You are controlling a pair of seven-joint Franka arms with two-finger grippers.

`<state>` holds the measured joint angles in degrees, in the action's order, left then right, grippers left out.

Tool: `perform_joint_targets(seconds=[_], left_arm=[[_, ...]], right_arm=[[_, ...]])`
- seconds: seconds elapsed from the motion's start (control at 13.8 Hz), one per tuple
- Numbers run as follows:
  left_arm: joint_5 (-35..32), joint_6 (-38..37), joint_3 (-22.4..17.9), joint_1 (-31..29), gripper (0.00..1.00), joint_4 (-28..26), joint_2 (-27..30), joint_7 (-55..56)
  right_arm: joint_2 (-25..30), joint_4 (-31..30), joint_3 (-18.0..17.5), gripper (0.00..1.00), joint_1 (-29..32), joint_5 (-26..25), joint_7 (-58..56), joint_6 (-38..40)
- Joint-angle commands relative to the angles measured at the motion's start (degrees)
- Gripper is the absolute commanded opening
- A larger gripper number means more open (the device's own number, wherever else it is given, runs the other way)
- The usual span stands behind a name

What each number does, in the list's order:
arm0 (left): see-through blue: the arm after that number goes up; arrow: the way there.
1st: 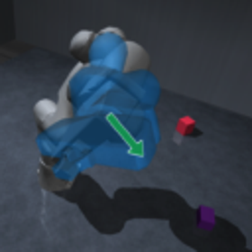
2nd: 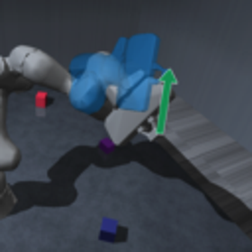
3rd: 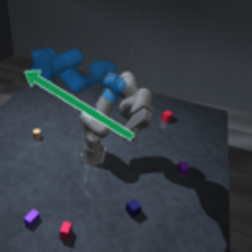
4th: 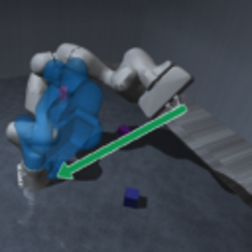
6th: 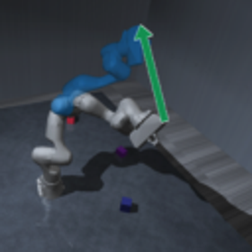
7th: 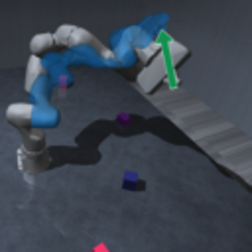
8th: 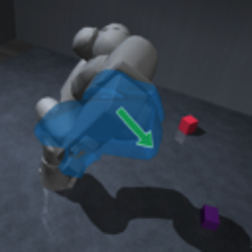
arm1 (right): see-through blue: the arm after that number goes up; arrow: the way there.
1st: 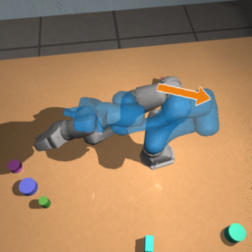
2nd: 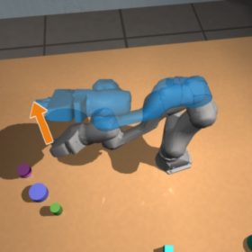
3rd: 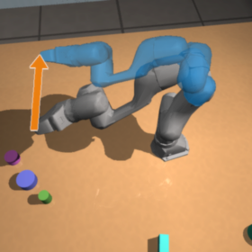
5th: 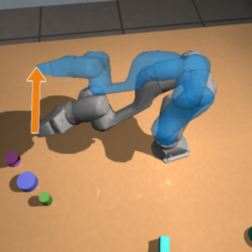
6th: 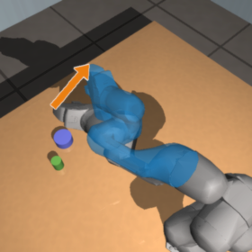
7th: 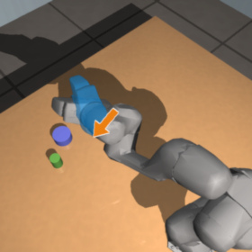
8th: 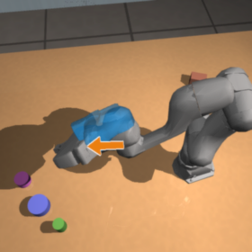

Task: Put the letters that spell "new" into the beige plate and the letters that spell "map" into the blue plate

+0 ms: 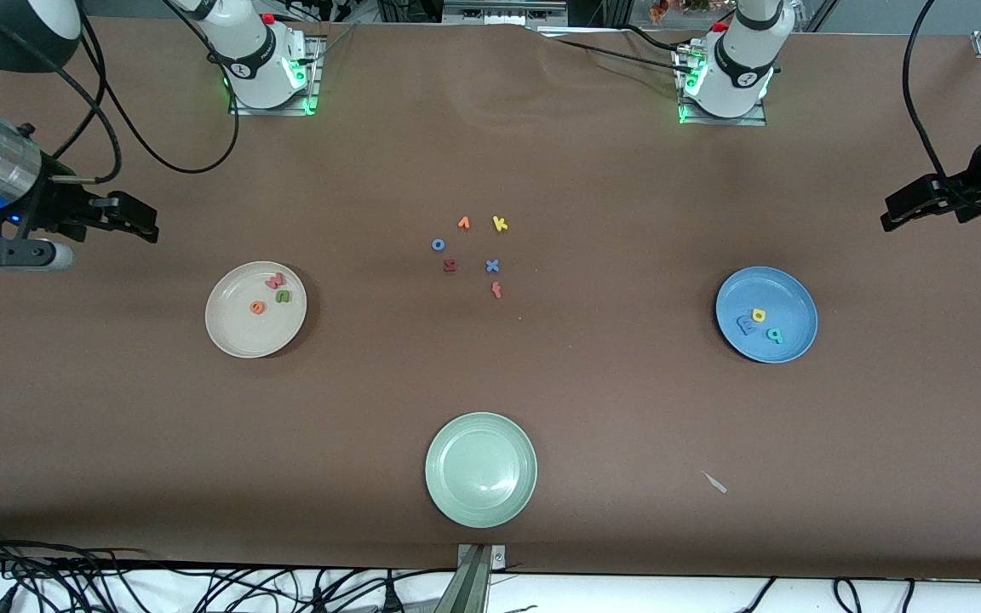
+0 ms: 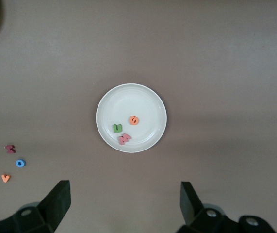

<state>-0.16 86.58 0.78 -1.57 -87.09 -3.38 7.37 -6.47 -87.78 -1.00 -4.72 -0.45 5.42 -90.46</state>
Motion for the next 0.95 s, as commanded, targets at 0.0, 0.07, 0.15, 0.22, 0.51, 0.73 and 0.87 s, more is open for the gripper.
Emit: perform_joint_targets(seconds=[0.0, 0.07, 0.15, 0.22, 0.51, 0.73, 0.87], left_arm=[[1.04, 0.78, -0.52, 0.16, 1.0, -0.98, 0.83, -0.87], [1.04, 0.78, -0.52, 0.16, 1.0, -0.98, 0.83, -0.87], [1.04, 0.78, -0.52, 0.16, 1.0, -0.98, 0.83, -0.87], [1.04, 0.78, -0.52, 0.16, 1.0, -1.06, 0.83, -0.87], [1.04, 0.78, -0.43, 0.16, 1.0, -1.06, 0.83, -0.87], [1.13, 0.78, -0.43, 0.16, 1.0, -1.06, 0.83, -0.87], [1.04, 0.78, -0.43, 0.16, 1.0, -1.06, 0.83, -0.87]], right_arm=[[0.94, 0.06, -1.03, 1.0, 1.12, 0.98, -1.11, 1.86], [0.76, 0.07, -1.11, 1.0, 1.12, 0.8, -1.2, 1.95], [0.67, 0.07, -1.11, 1.0, 1.12, 0.97, -0.94, 1.95], [0.41, 0.07, -1.11, 1.0, 1.12, 0.98, -0.76, 1.78], [0.5, 0.15, -1.29, 1.0, 0.94, 0.89, 0.12, 1.51], [0.67, 0.16, -1.29, 1.0, 0.94, 0.89, 0.21, 1.34], [0.59, 0.16, -1.11, 1.0, 0.94, 0.98, 0.12, 1.16]])
